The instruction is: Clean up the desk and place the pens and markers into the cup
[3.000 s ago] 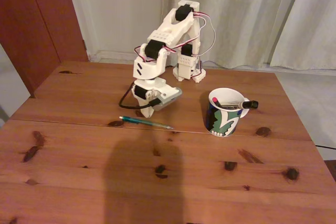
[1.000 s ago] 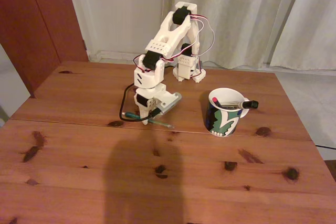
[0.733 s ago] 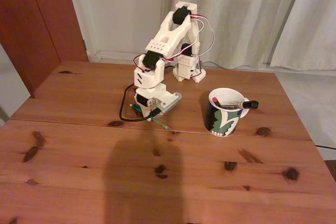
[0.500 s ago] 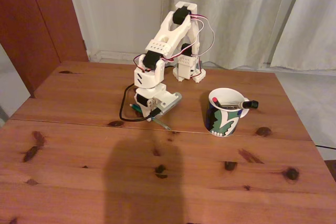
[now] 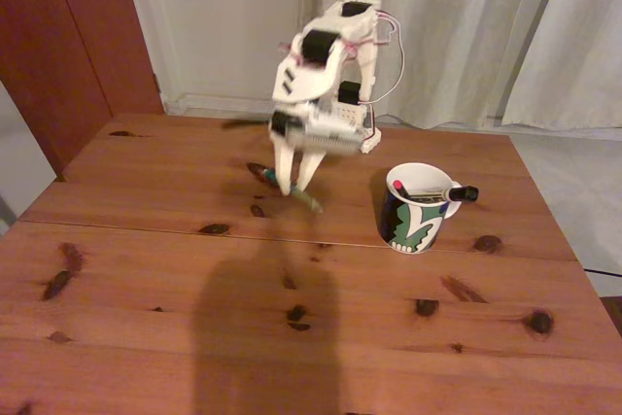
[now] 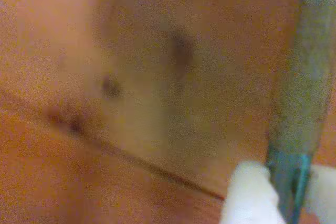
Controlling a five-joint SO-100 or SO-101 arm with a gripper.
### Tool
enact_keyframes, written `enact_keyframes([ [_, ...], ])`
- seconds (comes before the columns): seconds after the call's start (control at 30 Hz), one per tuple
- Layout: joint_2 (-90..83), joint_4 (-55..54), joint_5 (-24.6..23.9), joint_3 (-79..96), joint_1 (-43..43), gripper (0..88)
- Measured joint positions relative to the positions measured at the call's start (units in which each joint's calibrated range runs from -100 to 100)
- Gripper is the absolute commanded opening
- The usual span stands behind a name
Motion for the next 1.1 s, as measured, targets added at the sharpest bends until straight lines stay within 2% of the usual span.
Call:
enact_keyframes([
  [0.17, -6.8, -3.4, -9.2, 0.1, -3.7, 0.8],
  [0.5, -13.0, -21.7, -20.6, 7.8, -12.2, 0.8],
  [0.7, -14.5, -29.5, -22.0, 13.2, -16.0, 0.8],
  [1.1, -19.7, -30.1, -22.3, 14.4, -23.2, 0.8],
])
